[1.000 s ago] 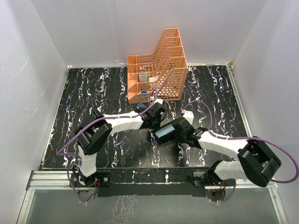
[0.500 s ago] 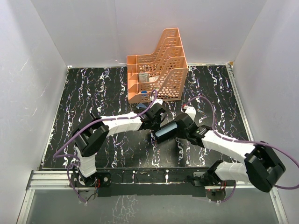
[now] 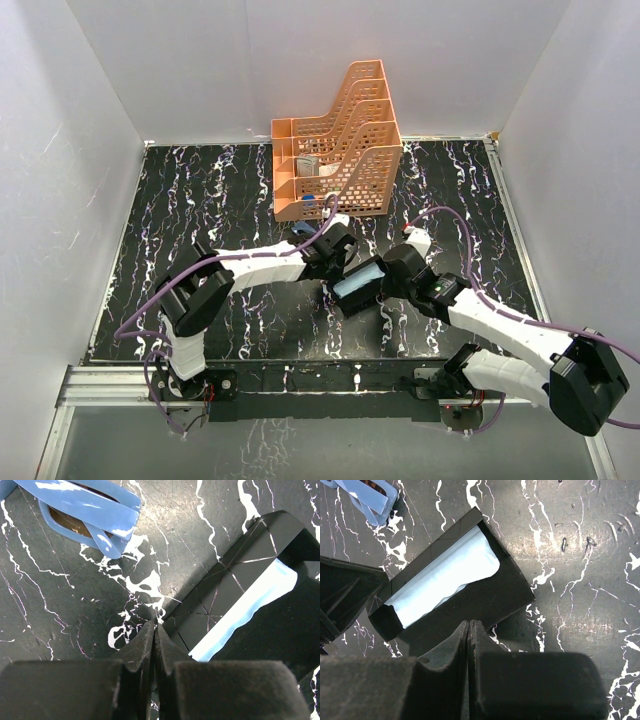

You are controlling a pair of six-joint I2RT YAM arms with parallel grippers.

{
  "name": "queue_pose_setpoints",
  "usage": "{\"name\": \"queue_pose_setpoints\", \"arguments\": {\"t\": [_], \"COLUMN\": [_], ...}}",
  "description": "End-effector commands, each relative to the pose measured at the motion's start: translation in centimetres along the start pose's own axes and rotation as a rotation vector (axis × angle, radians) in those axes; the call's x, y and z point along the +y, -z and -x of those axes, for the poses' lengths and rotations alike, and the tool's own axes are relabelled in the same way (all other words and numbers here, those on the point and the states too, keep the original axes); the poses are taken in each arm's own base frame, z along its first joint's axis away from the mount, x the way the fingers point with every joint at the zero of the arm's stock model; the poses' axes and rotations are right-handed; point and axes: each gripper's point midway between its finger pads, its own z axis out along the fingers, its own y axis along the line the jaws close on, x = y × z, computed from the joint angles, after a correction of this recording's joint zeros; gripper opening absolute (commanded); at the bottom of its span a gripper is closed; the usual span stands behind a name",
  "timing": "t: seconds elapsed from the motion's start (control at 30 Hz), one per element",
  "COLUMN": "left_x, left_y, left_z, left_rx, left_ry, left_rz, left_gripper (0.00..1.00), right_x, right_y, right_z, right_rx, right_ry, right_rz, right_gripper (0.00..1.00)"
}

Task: Organize the sunglasses
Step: Adjust the sunglasses case at the center of the board.

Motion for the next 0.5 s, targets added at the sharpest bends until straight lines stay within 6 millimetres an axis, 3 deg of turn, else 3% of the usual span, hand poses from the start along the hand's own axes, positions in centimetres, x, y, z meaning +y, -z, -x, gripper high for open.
{"name": "queue_pose_setpoints", "arguments": {"t": [0.0,0.47], "left_x": [-0.4,-1.7], "left_y": [1.9,3.6], "left_z": [0.1,-2.4], "left_rx": [-0.008,0.01], "left_ry": [0.003,-0.004], "left_rz": [-0.014,-0.041], "left_gripper": [0.0,0.0], "right_x": [0.6,0.7], "right_y": [0.2,-1.1], "right_z": [0.9,0.8], "right_rx": [-0.033,-0.028], "right_ry": [-0.017,0.007], "right_rz": [0.022,-0.002], "right_gripper": [0.0,0.0]}}
